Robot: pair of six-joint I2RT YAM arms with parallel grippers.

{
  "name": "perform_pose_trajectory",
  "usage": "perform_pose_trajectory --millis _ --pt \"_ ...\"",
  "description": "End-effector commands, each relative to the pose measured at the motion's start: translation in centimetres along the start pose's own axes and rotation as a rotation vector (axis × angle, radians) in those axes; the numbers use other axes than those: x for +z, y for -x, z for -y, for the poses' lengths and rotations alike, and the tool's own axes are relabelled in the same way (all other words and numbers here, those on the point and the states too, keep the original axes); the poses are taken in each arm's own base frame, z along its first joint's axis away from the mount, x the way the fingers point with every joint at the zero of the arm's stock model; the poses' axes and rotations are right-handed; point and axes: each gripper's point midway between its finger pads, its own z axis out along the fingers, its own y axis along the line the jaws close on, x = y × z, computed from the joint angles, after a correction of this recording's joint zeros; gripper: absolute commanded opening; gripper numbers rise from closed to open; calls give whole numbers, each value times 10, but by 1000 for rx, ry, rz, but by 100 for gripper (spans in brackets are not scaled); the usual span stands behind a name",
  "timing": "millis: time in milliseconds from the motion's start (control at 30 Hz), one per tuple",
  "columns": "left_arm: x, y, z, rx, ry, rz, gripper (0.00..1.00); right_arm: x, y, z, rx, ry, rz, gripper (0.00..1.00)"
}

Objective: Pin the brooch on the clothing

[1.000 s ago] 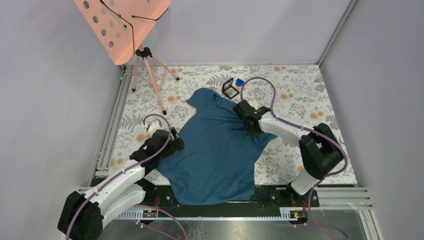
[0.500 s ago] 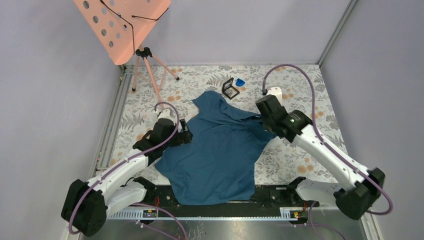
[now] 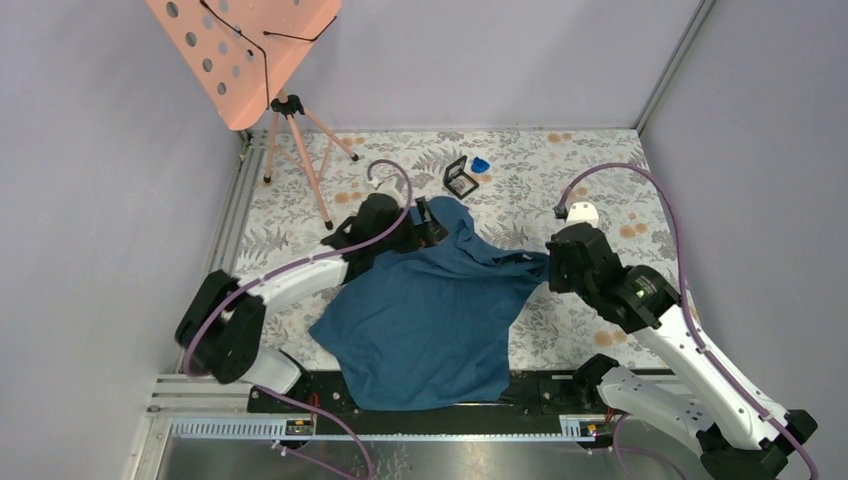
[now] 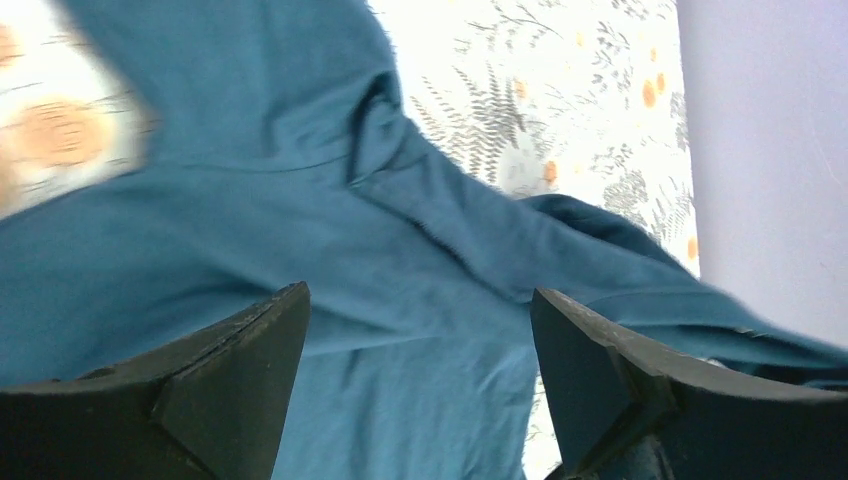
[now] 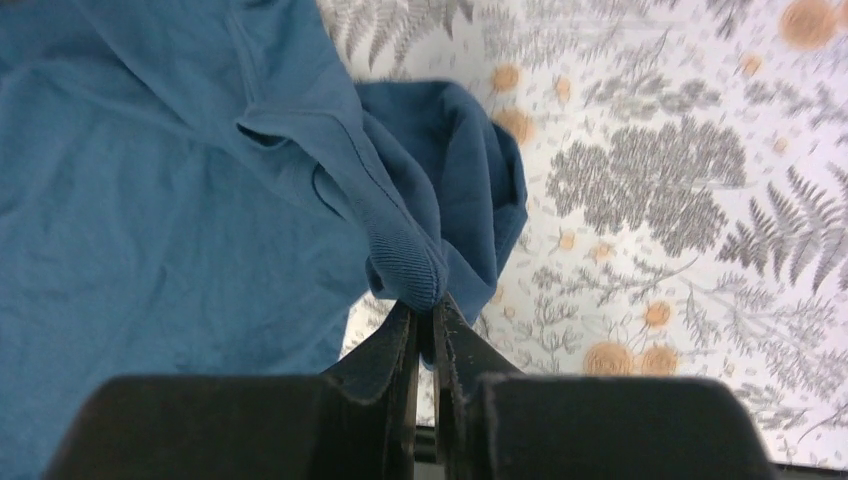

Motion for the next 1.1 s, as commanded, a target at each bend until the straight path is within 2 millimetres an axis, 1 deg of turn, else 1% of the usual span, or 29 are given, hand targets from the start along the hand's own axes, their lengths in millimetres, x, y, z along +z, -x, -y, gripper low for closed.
perform_pose_trajectory --millis 0,100,167,200,267,333,400,500,633,800,900,967,1067 --pt "31 7 54 -7 -124 -12 84 4 -36 0 66 1 -99 2" --pt "55 -9 56 39 -75 -62 82 9 -57 2 122 -12 -142 2" --pt "69 -20 51 97 3 -99 79 13 -68 -1 138 -1 -168 2" --pt "75 -27 48 124 41 -120 76 14 -71 -2 140 2 -179 1" --pt "83 -35 42 153 91 -134 70 15 -77 -3 141 3 -195 1" --pt "88 -41 34 149 124 -137 67 15 -77 -3 141 4 -194 1" --pt "90 -45 27 145 145 -136 67 15 -76 -2 143 5 -189 1" --pt "93 -49 22 153 169 -138 64 14 -76 -2 147 4 -185 0" --pt "93 -60 17 156 193 -147 64 15 -78 -2 143 6 -192 0" --pt "103 -68 14 137 182 -161 63 16 -79 -3 147 8 -194 0" --pt "107 -65 21 132 157 -146 58 16 -80 -3 148 11 -195 0" --pt "110 -62 25 133 145 -136 57 16 -81 -3 147 10 -196 0" --pt "114 -60 24 143 156 -130 55 16 -80 -4 146 13 -197 0"
